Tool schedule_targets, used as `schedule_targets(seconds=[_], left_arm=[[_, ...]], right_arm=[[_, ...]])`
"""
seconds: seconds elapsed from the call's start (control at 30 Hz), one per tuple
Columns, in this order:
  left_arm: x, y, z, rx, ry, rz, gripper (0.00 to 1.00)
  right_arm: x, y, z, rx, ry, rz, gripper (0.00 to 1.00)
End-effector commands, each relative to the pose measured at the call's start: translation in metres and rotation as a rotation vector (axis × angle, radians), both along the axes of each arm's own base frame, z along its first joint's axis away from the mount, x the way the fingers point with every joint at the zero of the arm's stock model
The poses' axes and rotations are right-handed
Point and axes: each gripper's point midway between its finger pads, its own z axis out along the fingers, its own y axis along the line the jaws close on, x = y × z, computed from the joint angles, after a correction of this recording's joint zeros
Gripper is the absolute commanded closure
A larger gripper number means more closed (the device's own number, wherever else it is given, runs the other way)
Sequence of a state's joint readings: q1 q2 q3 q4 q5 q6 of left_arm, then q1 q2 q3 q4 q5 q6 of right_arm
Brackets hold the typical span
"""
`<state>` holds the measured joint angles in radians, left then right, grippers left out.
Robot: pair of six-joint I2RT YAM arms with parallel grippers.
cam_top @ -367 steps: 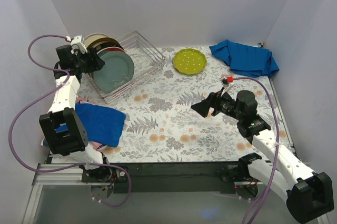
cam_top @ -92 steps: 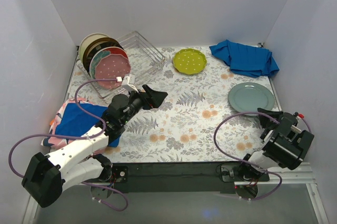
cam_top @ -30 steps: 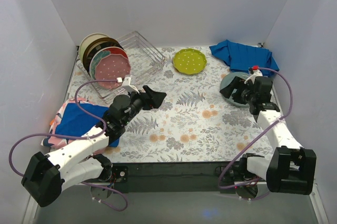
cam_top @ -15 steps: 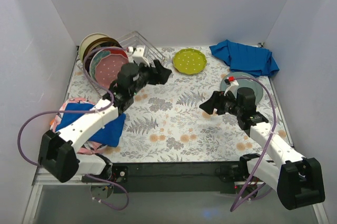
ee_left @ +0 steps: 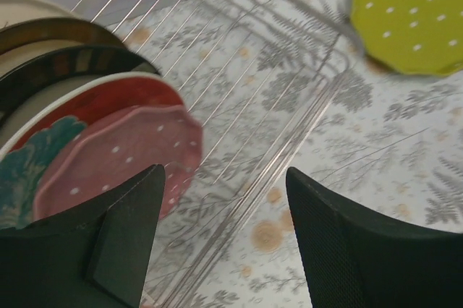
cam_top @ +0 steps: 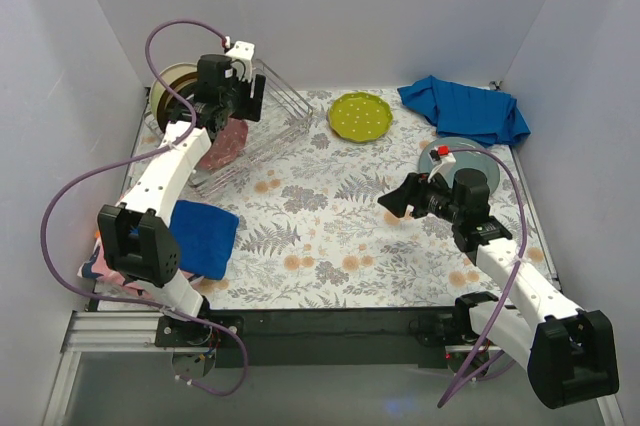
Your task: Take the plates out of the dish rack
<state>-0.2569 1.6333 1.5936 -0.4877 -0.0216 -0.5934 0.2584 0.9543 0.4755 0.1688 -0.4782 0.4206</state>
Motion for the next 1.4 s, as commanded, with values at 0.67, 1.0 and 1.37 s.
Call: schedule_targets(seconds=[0.67,1.0,1.37], left_arm=[[0.007,0.149,-0.043,0.622,0.157,0.017,0.45],[0.016,0.146,-0.061,0.605,0.173,0.009,0.48],[0.005,0.13,-0.073,0.542,0.201,-0.072,0.47]], right_arm=[[0.008,0.003,-0.004,0.003,-0.01,-0.009,0.23],[0.008,0.002,-0.003,0.0,-0.018,-0.011,0.23],[0.007,0.001,0.003,0.004,-0.041,-0.016,0.23]])
